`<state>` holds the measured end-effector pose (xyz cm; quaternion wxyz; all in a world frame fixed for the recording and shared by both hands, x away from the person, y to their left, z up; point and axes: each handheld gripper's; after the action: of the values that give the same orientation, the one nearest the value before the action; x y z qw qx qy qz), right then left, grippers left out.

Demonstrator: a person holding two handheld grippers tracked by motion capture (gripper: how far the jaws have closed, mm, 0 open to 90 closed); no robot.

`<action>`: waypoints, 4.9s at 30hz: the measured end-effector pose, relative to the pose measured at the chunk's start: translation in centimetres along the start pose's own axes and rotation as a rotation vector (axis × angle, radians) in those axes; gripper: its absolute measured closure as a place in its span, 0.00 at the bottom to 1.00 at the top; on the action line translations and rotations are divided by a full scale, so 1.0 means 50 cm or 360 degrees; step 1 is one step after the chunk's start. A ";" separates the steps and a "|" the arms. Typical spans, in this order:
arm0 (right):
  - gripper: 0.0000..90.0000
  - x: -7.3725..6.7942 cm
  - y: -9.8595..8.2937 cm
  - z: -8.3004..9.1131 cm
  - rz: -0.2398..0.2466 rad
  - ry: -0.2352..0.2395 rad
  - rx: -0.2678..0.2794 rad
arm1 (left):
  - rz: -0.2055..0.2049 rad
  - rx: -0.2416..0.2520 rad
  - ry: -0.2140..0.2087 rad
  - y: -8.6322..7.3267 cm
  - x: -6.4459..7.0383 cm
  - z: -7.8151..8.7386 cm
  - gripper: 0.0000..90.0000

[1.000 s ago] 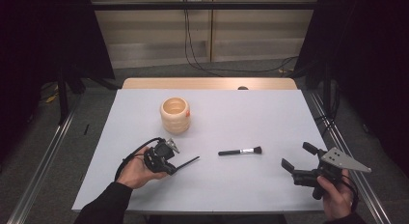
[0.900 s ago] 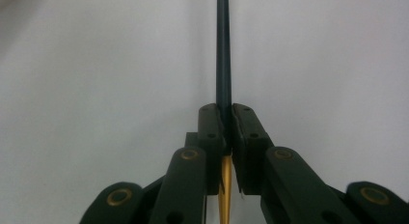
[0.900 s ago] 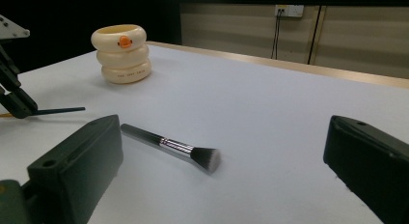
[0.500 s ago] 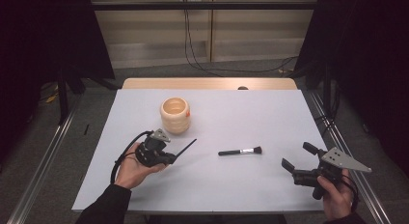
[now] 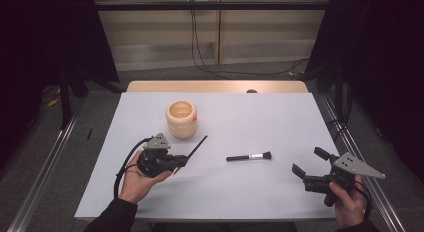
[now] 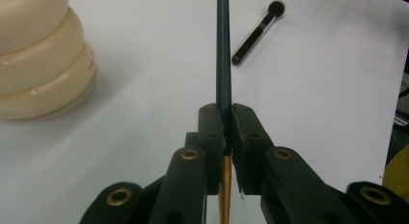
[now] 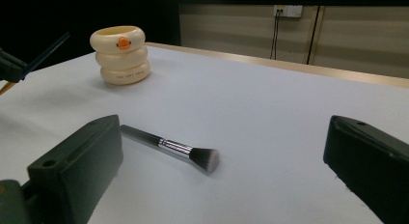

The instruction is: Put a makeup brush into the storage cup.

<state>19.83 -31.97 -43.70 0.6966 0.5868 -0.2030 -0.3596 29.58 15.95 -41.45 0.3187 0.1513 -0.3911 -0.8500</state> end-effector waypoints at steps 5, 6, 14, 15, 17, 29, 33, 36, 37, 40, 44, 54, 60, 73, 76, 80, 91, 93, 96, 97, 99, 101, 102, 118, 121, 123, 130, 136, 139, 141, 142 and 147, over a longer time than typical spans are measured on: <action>0.00 0.001 0.000 0.000 0.0000 -0.0003 0.0002 | 0.0020 0.0065 0.0008 0.000 0.009 0.006 0.93; 0.00 0.000 0.000 0.000 -0.0001 0.0001 0.0002 | 0.0048 0.0133 -0.0001 0.001 0.010 0.012 0.93; 0.00 0.000 0.000 0.001 0.0003 0.0007 -0.0001 | 0.0129 0.0390 0.0020 0.006 0.017 0.041 0.93; 0.00 -0.001 0.000 0.001 0.0001 0.0010 -0.0003 | 0.0129 0.0390 0.0020 0.006 0.017 0.041 0.93; 0.00 -0.001 0.000 0.001 -0.0001 0.0008 -0.0001 | 0.0154 0.0433 0.0004 0.008 0.019 0.047 0.93; 0.00 -0.001 0.000 0.001 0.0004 0.0018 0.0005 | 0.0196 0.0593 -0.0077 0.020 0.029 0.065 0.93; 0.00 0.000 0.000 0.001 0.0002 0.0019 0.0012 | 0.0181 0.0599 -0.0091 0.027 0.033 0.066 0.93; 0.00 -0.001 0.001 0.002 0.0000 0.0027 0.0015 | 0.0168 0.0598 -0.0123 0.034 0.041 0.061 0.93; 0.00 -0.001 0.001 0.002 0.0000 0.0027 0.0015 | 0.0161 0.0604 -0.0131 0.036 0.044 0.059 0.93; 0.00 -0.001 0.001 0.001 0.0002 0.0028 0.0015 | 0.0150 0.0600 -0.0149 0.046 0.052 0.054 0.93; 0.00 -0.001 0.001 0.001 -0.0001 0.0031 0.0019 | 0.0152 0.0600 -0.0176 0.058 0.061 0.048 0.93; 0.00 -0.001 0.001 0.001 0.0000 0.0038 0.0019 | 0.0111 0.0584 -0.0258 0.083 0.081 0.031 0.93; 0.00 -0.003 0.001 0.000 0.0002 0.0074 0.0030 | 0.0066 0.0557 -0.0314 0.091 0.099 0.022 0.93; 0.00 -0.011 0.003 -0.007 0.0078 0.0216 0.0030 | -0.0022 0.0428 -0.0370 0.119 0.112 0.006 0.93; 0.00 -0.012 0.000 -0.012 0.0093 0.0310 0.0030 | -0.0069 0.0398 -0.0360 0.124 0.117 0.004 0.93; 0.00 -0.012 0.001 -0.018 0.0085 0.0369 -0.0004 | -0.0121 0.0335 -0.0358 0.134 0.123 -0.003 0.93; 0.00 -0.012 0.011 -0.028 0.0107 0.0584 -0.0126 | -0.0233 0.0173 -0.0365 0.136 0.138 -0.011 0.93; 0.00 -0.013 0.017 -0.031 0.0129 0.0624 -0.0164 | -0.0263 0.0148 -0.0351 0.139 0.136 -0.013 0.93; 0.00 -0.016 0.026 -0.037 0.0143 0.0669 -0.0184 | -0.0310 0.0101 -0.0346 0.149 0.137 -0.019 0.93; 0.00 -0.020 0.033 -0.040 0.0156 0.0678 -0.0194 | -0.0311 0.0102 -0.0351 0.152 0.139 -0.022 0.93; 0.00 -0.022 0.037 -0.042 0.0173 0.0686 -0.0210 | -0.0338 0.0072 -0.0360 0.162 0.140 -0.025 0.93; 0.00 -0.026 0.043 -0.045 0.0195 0.0696 -0.0253 | -0.0339 0.0064 -0.0347 0.167 0.141 -0.027 0.93; 0.00 -0.026 0.045 -0.049 0.0201 0.0694 -0.0260 | -0.0346 0.0045 -0.0341 0.170 0.141 -0.027 0.93; 0.12 -0.037 0.103 -0.110 0.0270 0.0865 -0.0611 | -0.0463 -0.0118 -0.0338 0.155 0.146 -0.042 0.93; 0.16 -0.040 0.116 -0.123 0.0285 0.0897 -0.0636 | -0.0481 -0.0146 -0.0331 0.156 0.146 -0.042 0.93; 0.16 -0.040 0.125 -0.132 0.0304 0.0912 -0.0636 | -0.0494 -0.0160 -0.0328 0.156 0.148 -0.042 0.93; 0.13 -0.047 0.146 -0.160 0.0342 0.0948 -0.0621 | -0.0527 -0.0211 -0.0311 0.151 0.143 -0.037 0.93; 0.12 -0.060 0.156 -0.194 0.0360 0.0976 -0.0897 | -0.0532 -0.0273 -0.0298 0.138 0.139 -0.041 0.93; 0.11 -0.064 0.157 -0.209 0.0407 0.0975 -0.0955 | -0.0554 -0.0299 -0.0304 0.135 0.140 -0.044 0.93; 0.13 -0.068 0.158 -0.217 0.0440 0.0999 -0.0983 | -0.0561 -0.0314 -0.0303 0.135 0.142 -0.046 0.93; 0.13 -0.070 0.160 -0.219 0.0446 0.1003 -0.0994 | -0.0561 -0.0310 -0.0298 0.135 0.142 -0.049 0.93; 0.32 -0.082 0.174 -0.231 0.0574 0.1085 -0.1015 | -0.0603 -0.0377 -0.0302 0.135 0.148 -0.057 0.93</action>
<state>27.53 -20.71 -37.40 0.9191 0.3843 0.0582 -0.0654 28.29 6.14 -38.22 0.1308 0.1029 -0.2813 -0.9451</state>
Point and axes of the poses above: each handheld gripper's, and its own axes: z roughly backward along the jaws, y roughly out of its top, x roughly to its right, and after that the axes turned 14 degrees about y, right-handed
